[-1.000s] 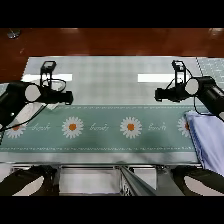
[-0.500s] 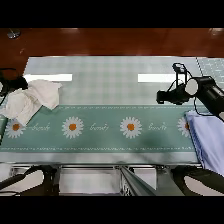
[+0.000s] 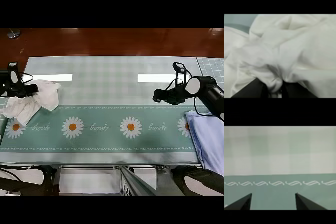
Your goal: Fold the shirts.
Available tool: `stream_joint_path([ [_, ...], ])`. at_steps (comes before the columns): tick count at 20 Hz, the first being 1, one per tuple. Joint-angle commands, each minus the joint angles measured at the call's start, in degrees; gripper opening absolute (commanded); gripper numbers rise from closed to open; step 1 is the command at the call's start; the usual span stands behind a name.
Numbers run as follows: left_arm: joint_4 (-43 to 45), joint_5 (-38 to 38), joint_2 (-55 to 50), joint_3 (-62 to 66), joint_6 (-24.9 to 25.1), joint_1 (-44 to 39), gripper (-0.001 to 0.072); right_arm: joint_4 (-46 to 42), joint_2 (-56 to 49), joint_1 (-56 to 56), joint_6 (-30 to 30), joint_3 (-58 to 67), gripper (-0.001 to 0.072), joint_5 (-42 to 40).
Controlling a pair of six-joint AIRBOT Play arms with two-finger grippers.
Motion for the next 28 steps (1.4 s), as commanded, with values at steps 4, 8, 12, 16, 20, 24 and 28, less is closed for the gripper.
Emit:
stream_joint_path([
  [4,-34.4,-0.9,13.3,5.9,15.4,-0.6,0.0038,-0.4,10.2,0.0,-0.3,0.0,0.0620,-0.8],
  [8,-46.8,1.6,32.0,7.9,21.2,-0.7,0.0038,-0.6,20.8,0.0,-0.3,0.0,0.0619,-0.7],
  [12,-53.0,1.0,44.6,9.1,22.2,-0.7,0.0037,-0.6,30.4,0.0,-0.3,0.0,0.0620,0.3],
  [16,-71.4,0.9,51.0,10.2,27.6,-2.5,0.0038,0.1,38.1,0.0,-0.3,0.0,0.0620,3.1],
  [20,-73.7,1.9,50.1,8.1,29.7,-17.5,0.0038,2.0,42.7,0.0,-0.3,0.0,0.0620,3.9],
  [24,-67.4,12.0,49.7,-5.4,30.9,-34.8,0.0038,2.1,43.3,0.0,-0.3,-0.2,0.0620,6.2],
  [28,-66.9,14.6,49.8,-24.1,28.9,-41.0,0.0038,3.8,43.2,0.0,-0.3,-4.0,0.0620,5.8],
])
